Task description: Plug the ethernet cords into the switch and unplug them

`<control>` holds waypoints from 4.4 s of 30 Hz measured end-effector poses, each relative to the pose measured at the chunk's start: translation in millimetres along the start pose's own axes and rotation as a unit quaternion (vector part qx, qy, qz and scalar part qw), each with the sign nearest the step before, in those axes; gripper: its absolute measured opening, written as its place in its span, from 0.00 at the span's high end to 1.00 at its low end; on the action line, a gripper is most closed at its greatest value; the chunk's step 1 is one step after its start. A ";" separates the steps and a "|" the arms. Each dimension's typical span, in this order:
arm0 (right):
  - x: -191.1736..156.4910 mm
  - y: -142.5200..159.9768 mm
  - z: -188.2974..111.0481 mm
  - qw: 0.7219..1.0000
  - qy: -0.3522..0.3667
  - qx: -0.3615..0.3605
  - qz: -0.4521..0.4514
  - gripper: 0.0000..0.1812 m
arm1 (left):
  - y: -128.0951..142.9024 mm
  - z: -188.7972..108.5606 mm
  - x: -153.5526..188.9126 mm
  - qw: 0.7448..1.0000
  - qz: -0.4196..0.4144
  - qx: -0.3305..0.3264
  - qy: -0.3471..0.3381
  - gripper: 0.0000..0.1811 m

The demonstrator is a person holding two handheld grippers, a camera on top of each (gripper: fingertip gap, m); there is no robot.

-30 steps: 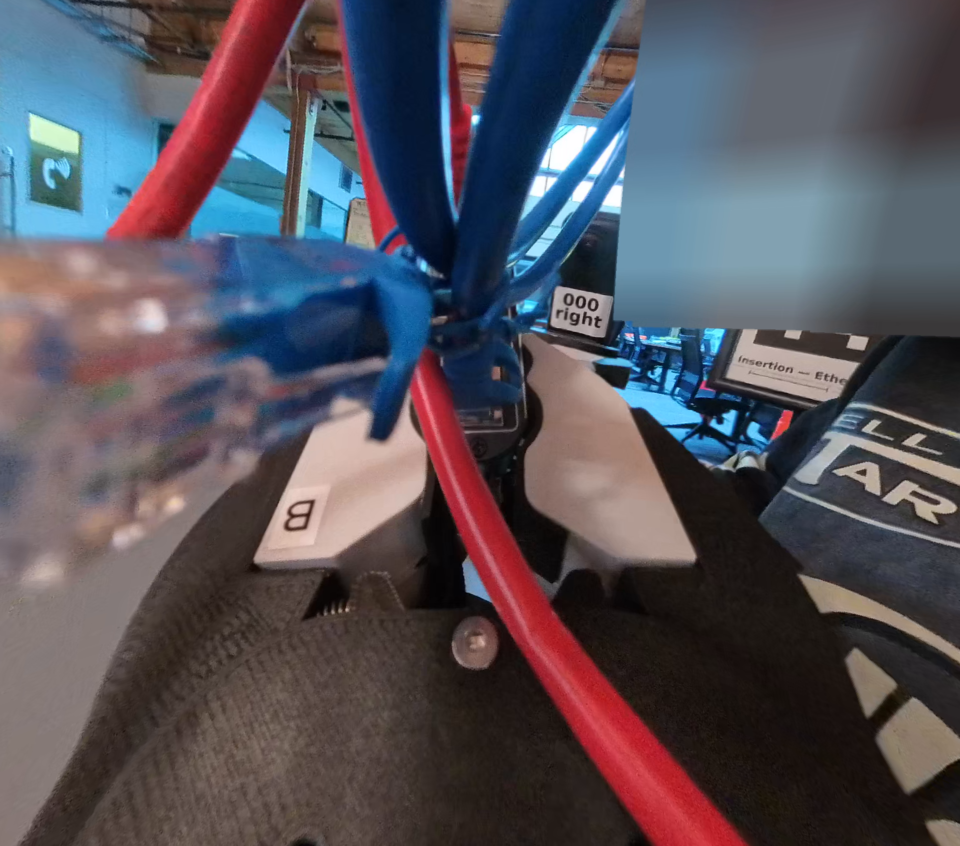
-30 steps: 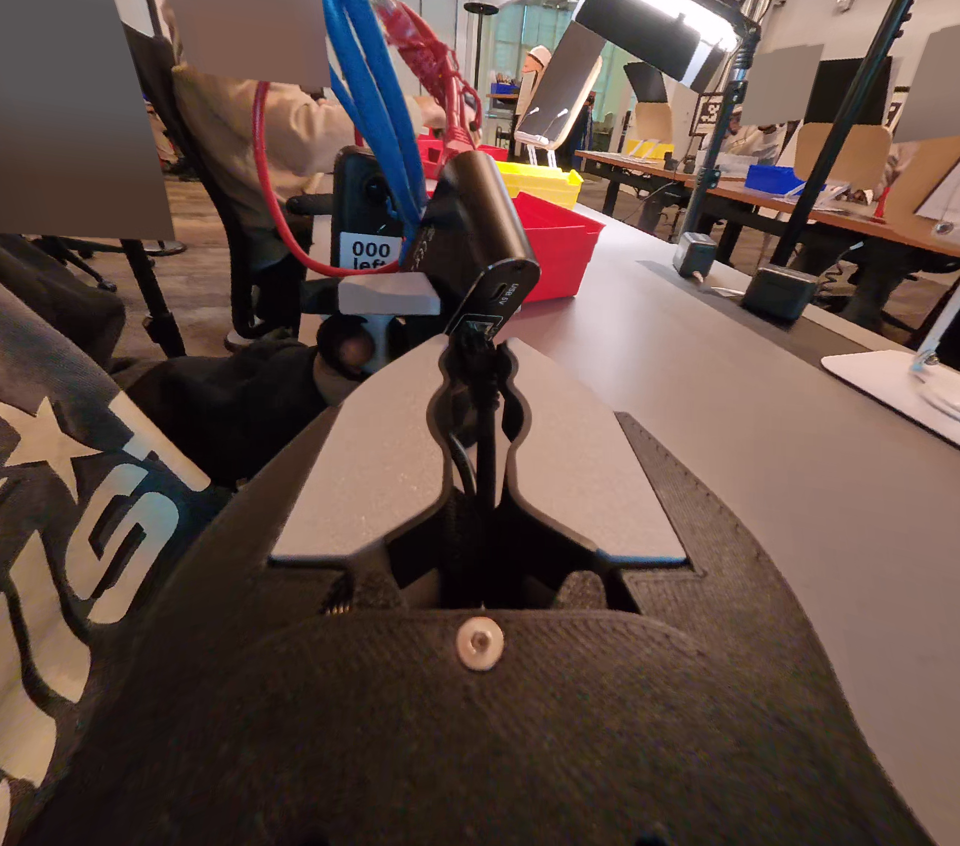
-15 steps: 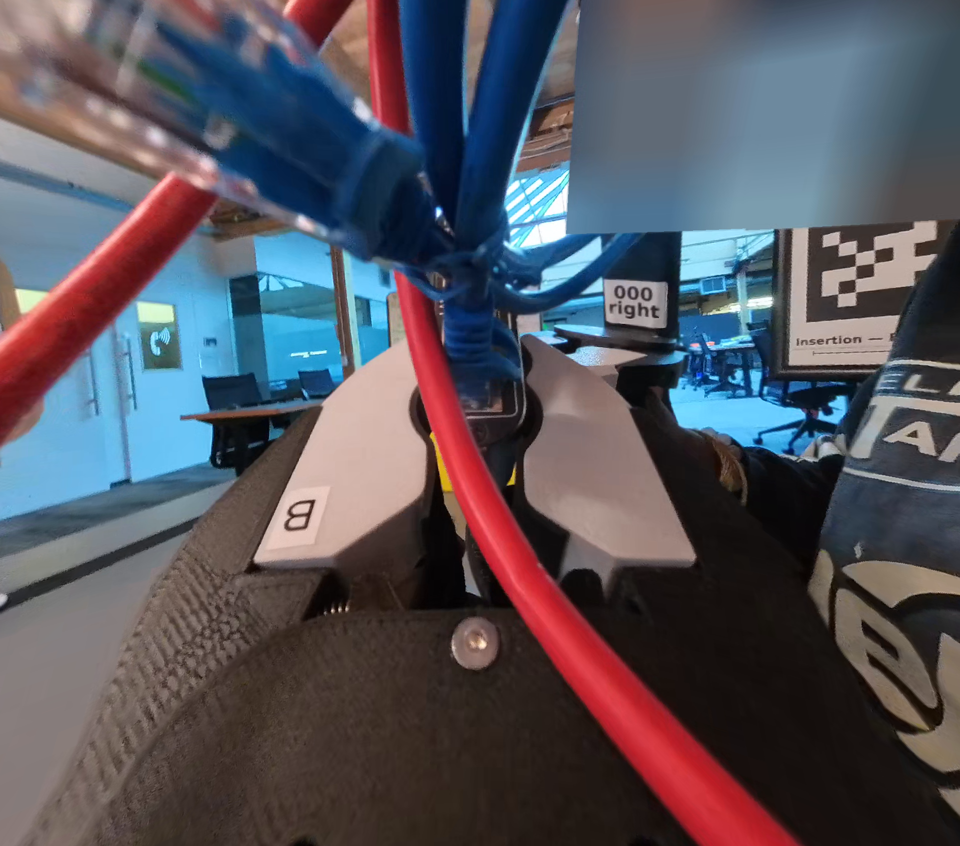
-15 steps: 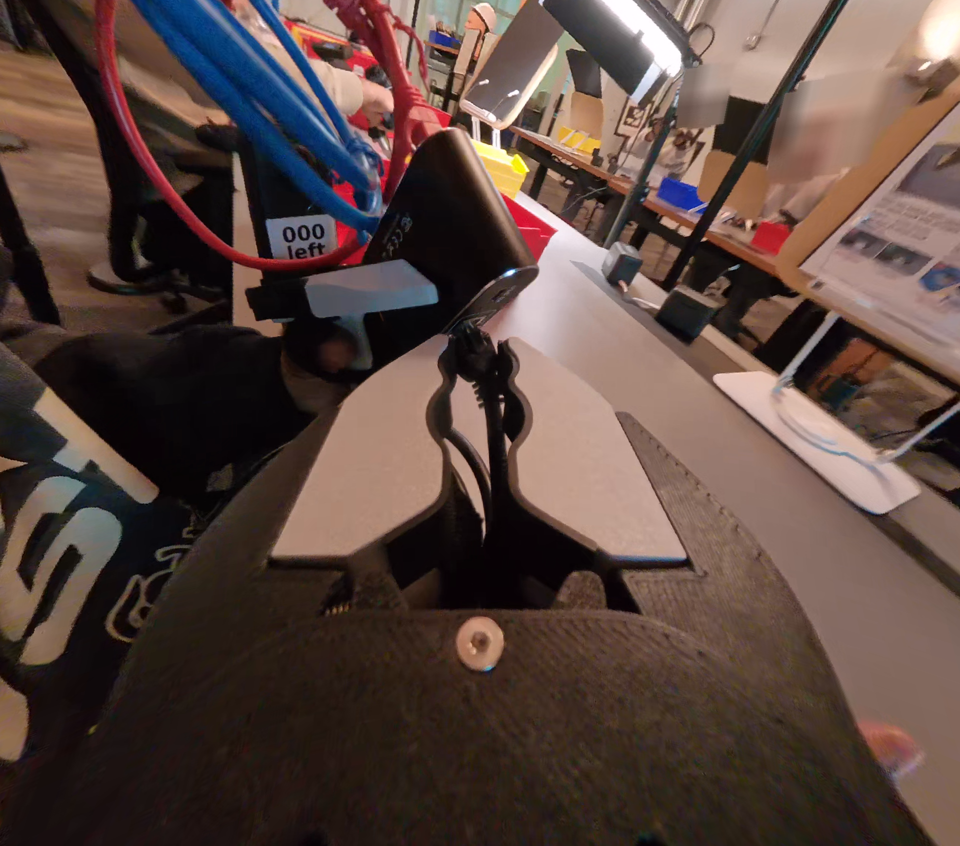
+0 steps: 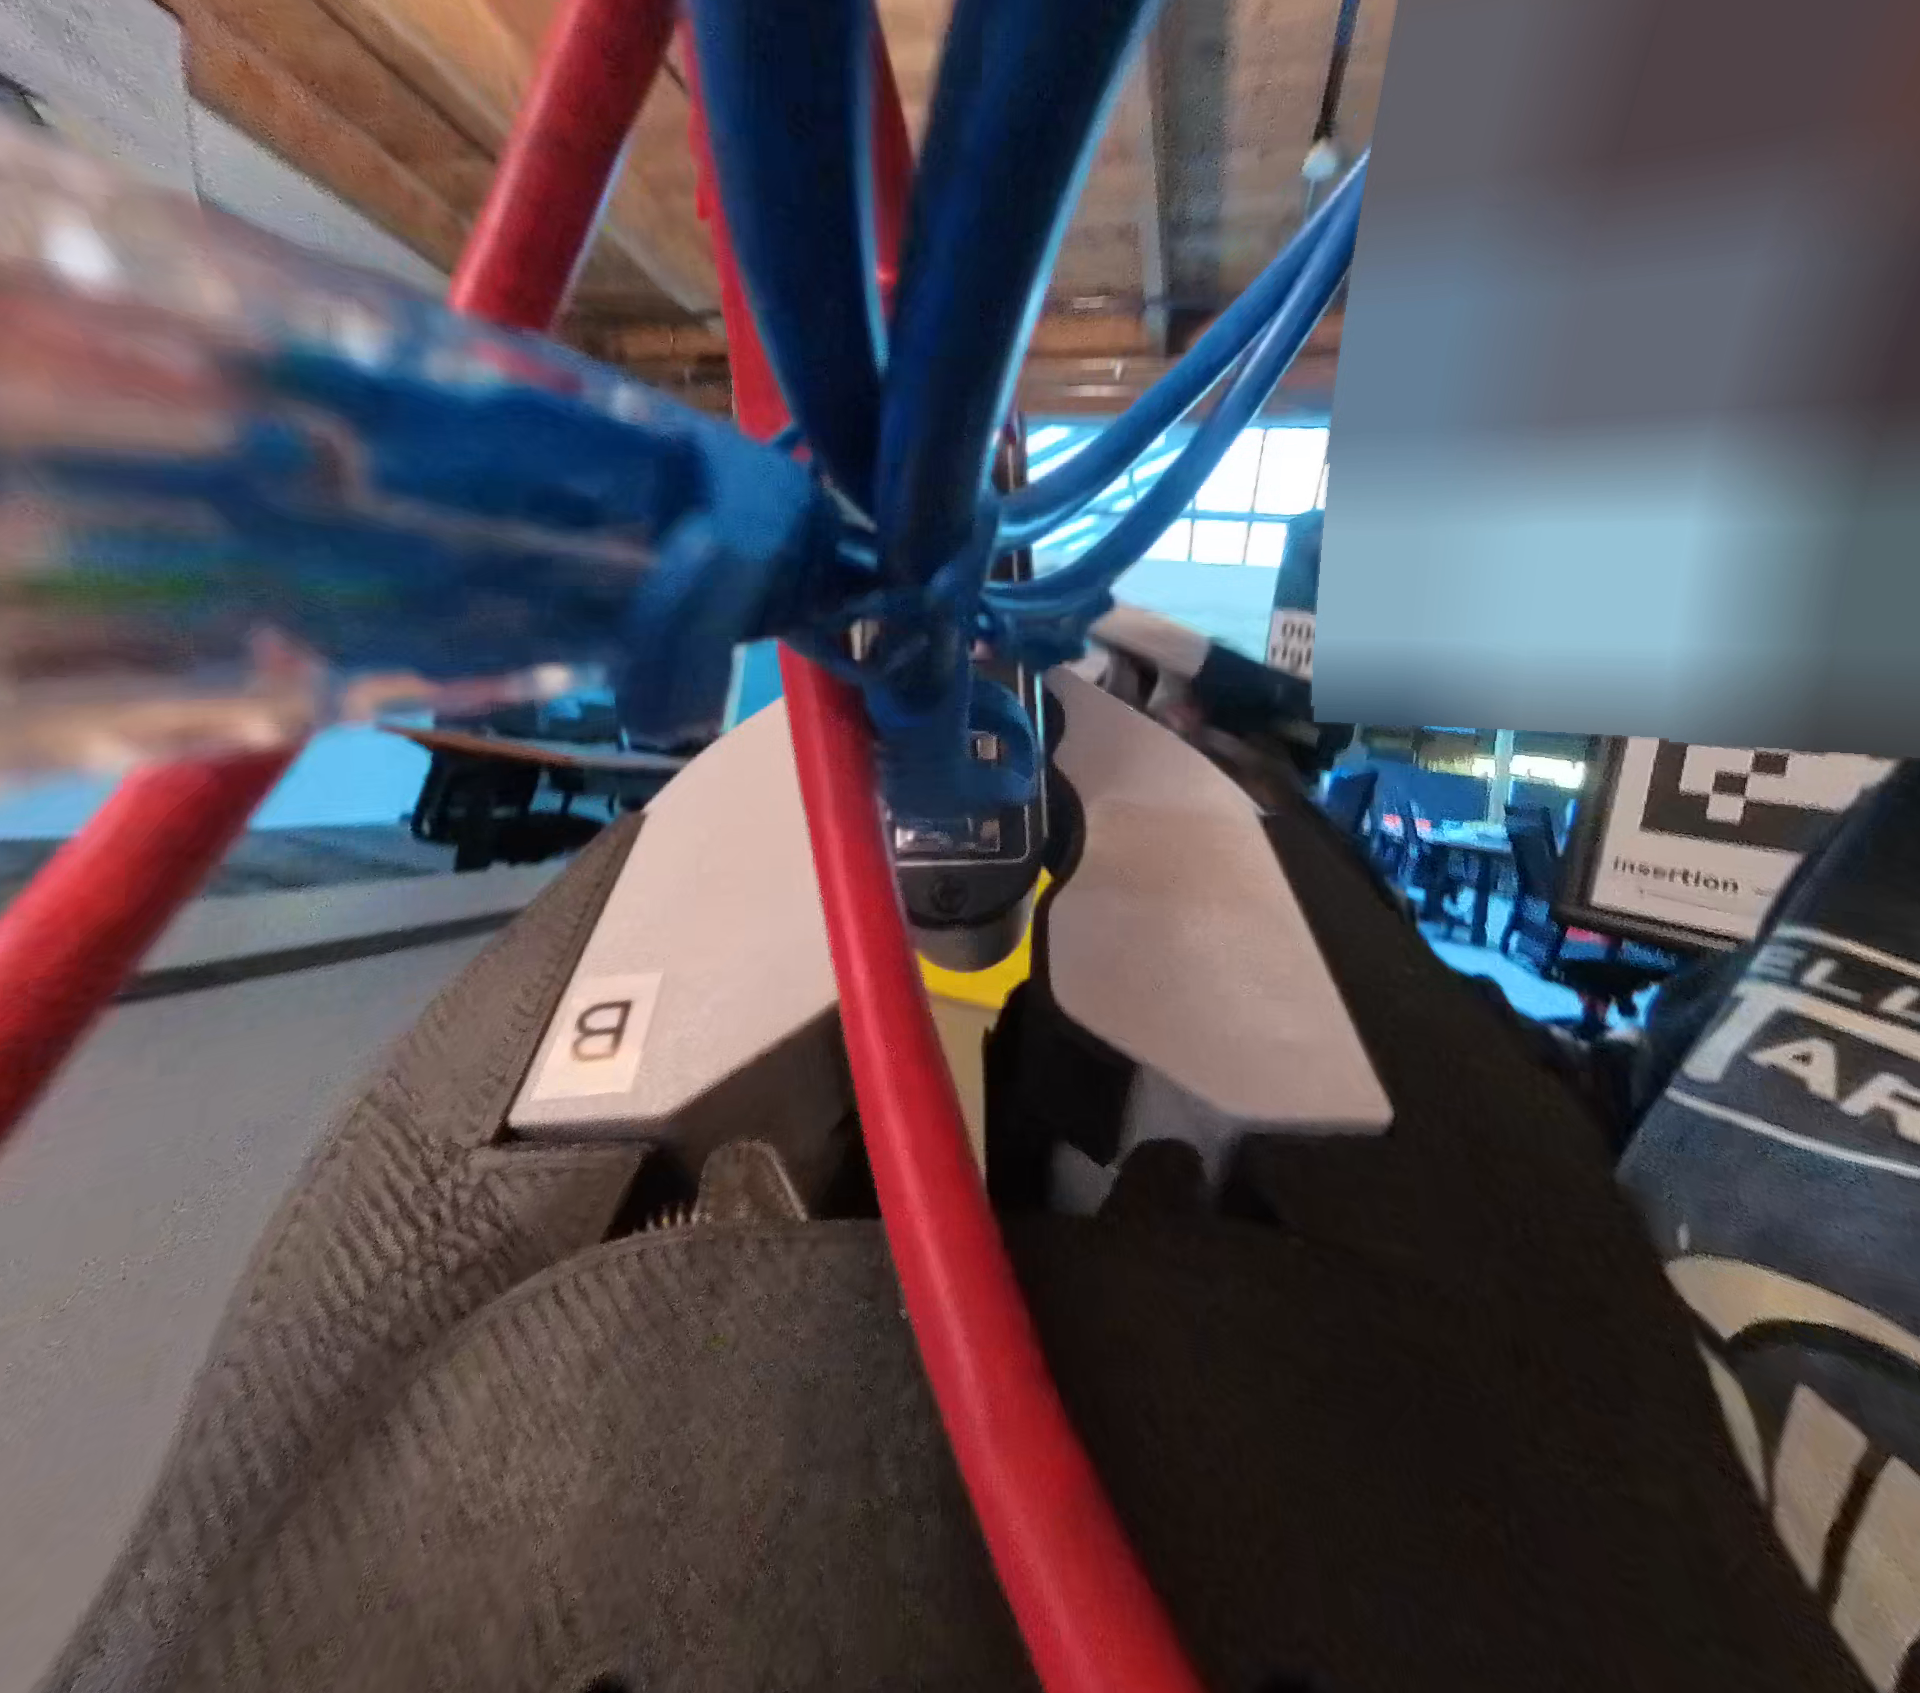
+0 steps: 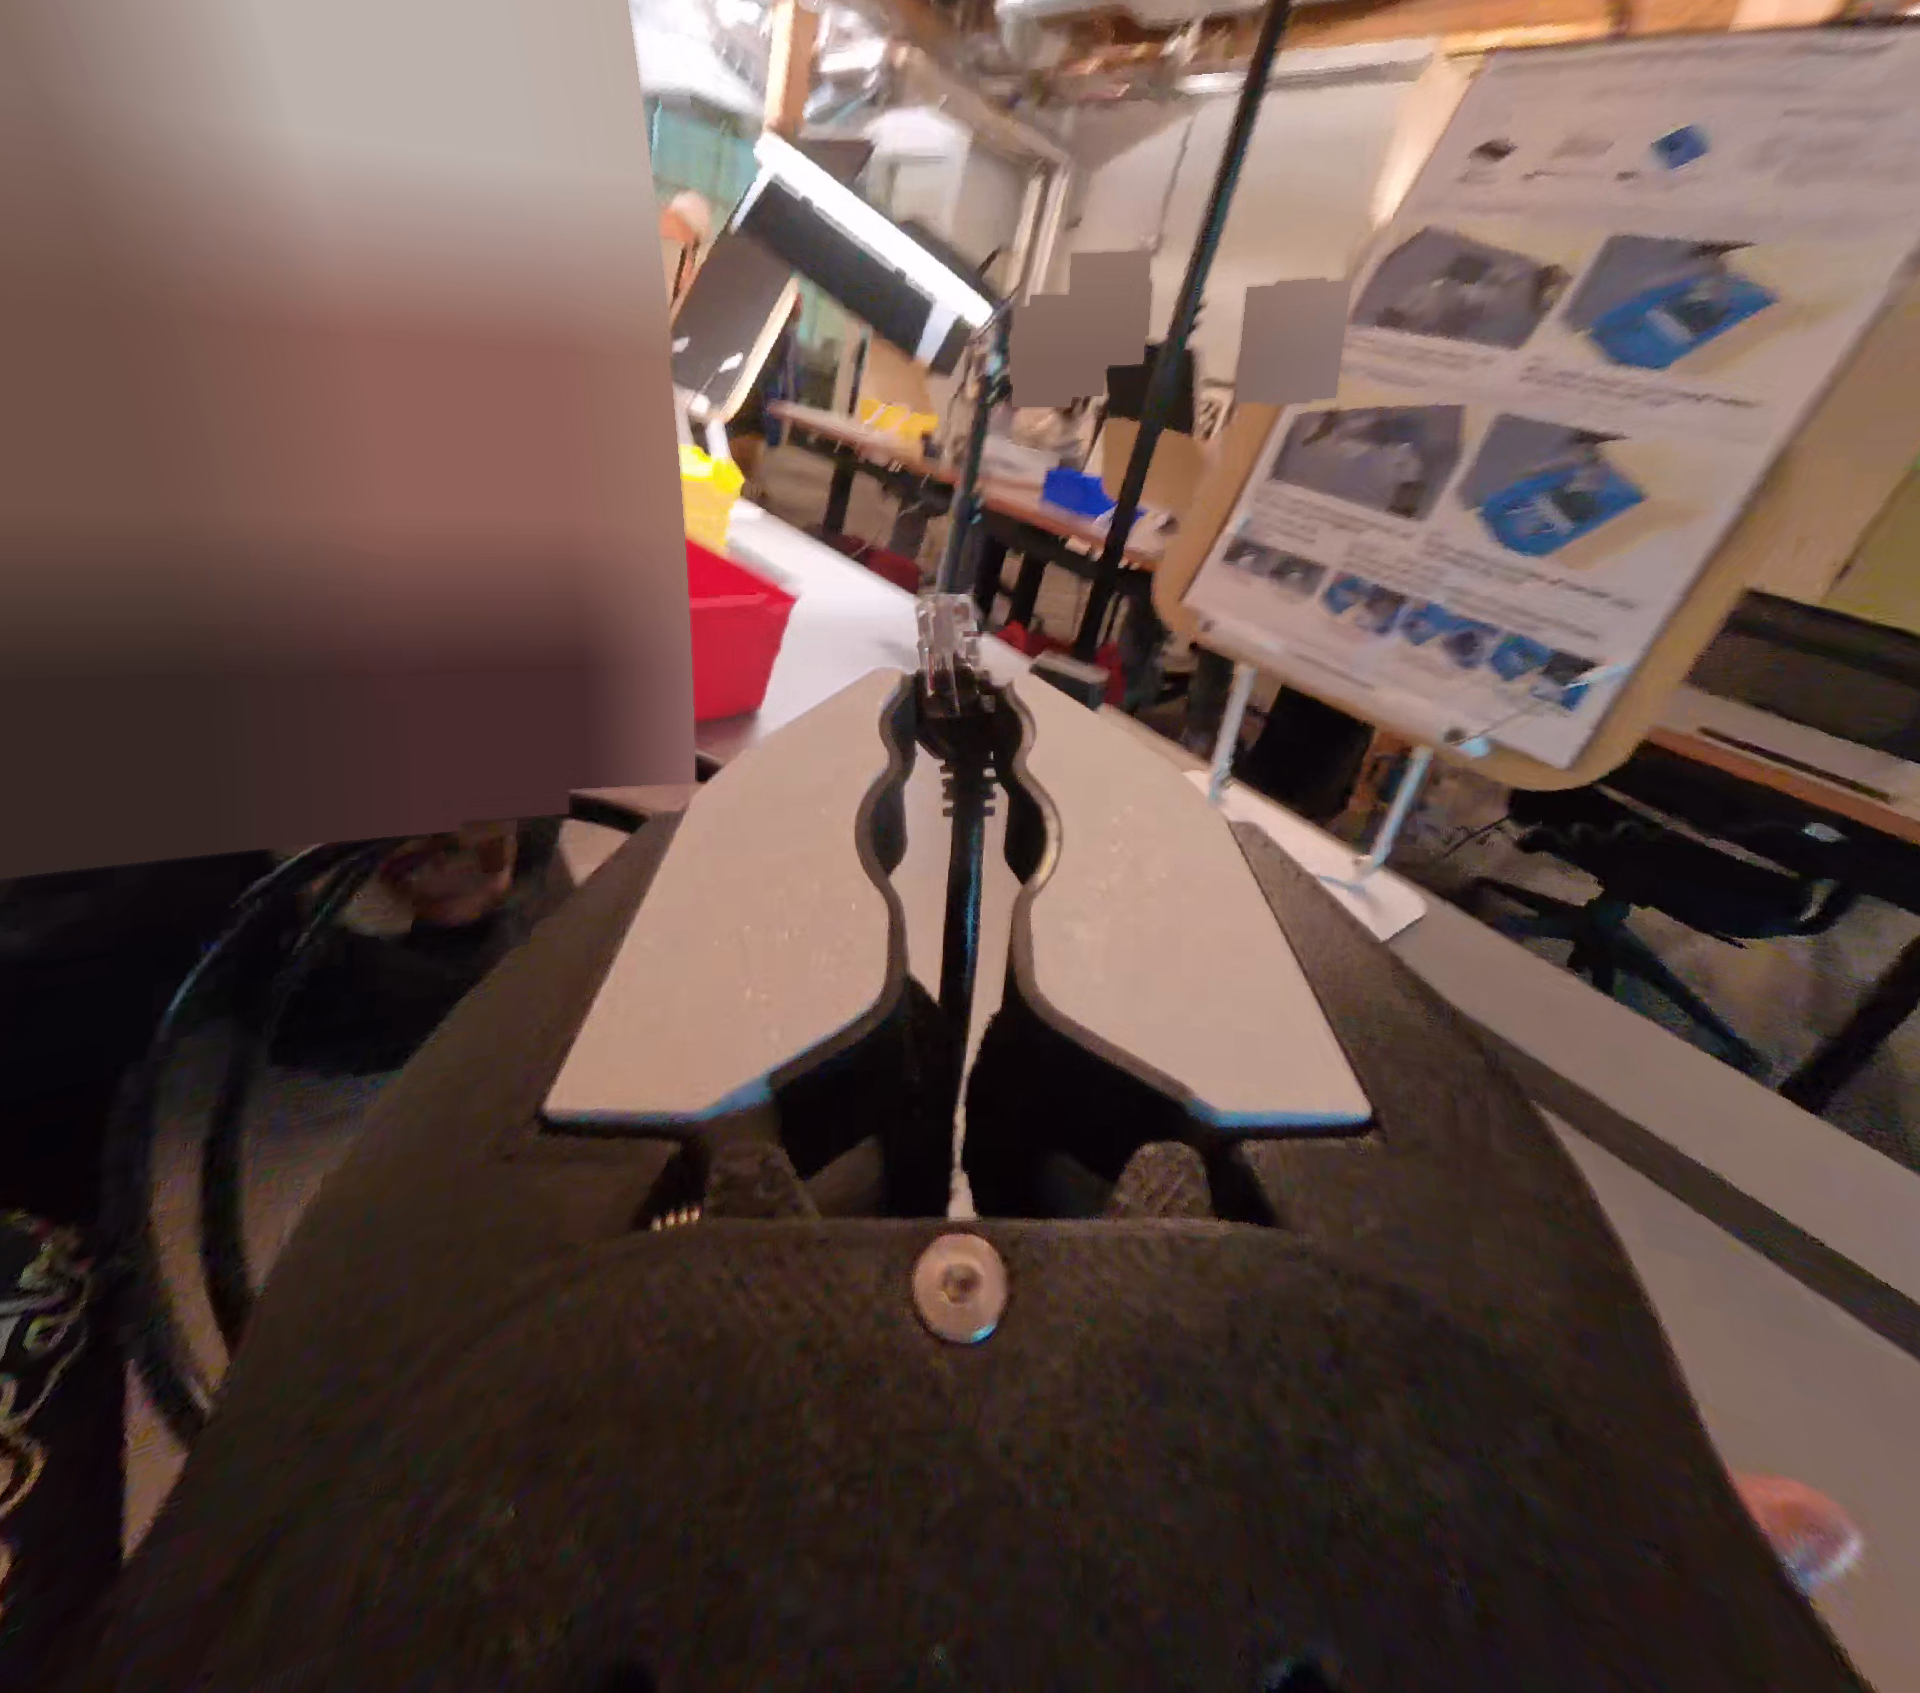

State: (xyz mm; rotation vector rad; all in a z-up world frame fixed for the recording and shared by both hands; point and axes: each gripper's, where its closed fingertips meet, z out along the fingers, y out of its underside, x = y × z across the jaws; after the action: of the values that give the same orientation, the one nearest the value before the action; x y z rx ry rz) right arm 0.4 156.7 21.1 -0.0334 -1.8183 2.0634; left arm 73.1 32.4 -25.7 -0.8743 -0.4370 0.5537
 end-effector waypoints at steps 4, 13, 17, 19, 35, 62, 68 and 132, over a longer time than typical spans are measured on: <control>63.6 -25.4 -46.5 0.994 0.105 0.017 -0.008 0.93 | 15.5 3.1 -8.8 0.999 -0.028 -0.035 -0.025 0.86; 186.6 -49.2 -235.6 0.882 0.452 -0.039 -0.132 0.92 | 29.8 6.1 -8.0 0.996 -0.039 -0.072 -0.024 0.85; 212.4 -14.8 -266.7 0.867 0.461 -0.106 -0.155 0.92 | 33.0 6.9 -7.9 0.996 -0.028 -0.080 -0.027 0.86; 219.7 4.4 -268.1 0.872 0.439 -0.130 -0.175 0.92 | 34.0 7.0 -8.5 0.996 -0.033 -0.082 -0.027 0.86; 236.4 87.6 -269.6 0.888 0.377 -0.230 -0.127 0.77 | 46.5 6.8 -11.9 0.992 -0.029 -0.120 -0.038 0.86; 92.8 -53.3 -124.4 0.985 0.088 0.128 -0.069 0.70 | 76.0 4.3 -17.8 0.972 -0.107 -0.201 -0.047 0.85; -7.9 12.9 -25.0 0.992 -0.120 0.006 -0.047 0.64 | 80.2 4.5 -15.6 0.970 -0.107 -0.214 -0.043 0.85; -83.9 55.5 28.7 0.914 -0.255 0.079 0.307 0.87 | 72.1 25.0 34.0 0.966 -0.178 -0.174 0.070 0.79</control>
State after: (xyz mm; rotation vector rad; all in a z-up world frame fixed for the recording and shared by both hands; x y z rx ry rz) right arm 55.1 99.6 -47.2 -0.0254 -2.1210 2.8714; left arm 65.7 105.5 -65.3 -1.1322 -0.5567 0.0811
